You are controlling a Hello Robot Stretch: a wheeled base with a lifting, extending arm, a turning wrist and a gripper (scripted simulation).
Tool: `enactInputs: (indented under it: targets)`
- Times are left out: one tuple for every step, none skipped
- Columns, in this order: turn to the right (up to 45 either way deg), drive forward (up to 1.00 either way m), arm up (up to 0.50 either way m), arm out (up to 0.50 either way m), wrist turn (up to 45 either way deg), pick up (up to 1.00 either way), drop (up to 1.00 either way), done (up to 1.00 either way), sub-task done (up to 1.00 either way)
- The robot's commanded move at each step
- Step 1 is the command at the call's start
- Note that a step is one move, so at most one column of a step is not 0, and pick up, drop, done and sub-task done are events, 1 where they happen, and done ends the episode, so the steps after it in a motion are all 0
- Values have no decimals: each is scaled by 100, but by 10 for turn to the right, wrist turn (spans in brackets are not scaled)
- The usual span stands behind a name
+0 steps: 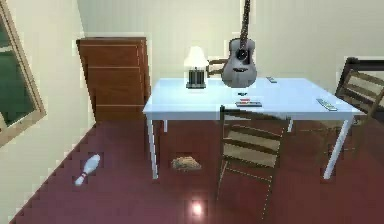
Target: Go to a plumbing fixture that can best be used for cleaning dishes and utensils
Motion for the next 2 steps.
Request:
enactInputs:
  targets:
    - [450,0,0,0,0,0,0,0,0]
    - [450,0,0,0,0,0,0,0,0]
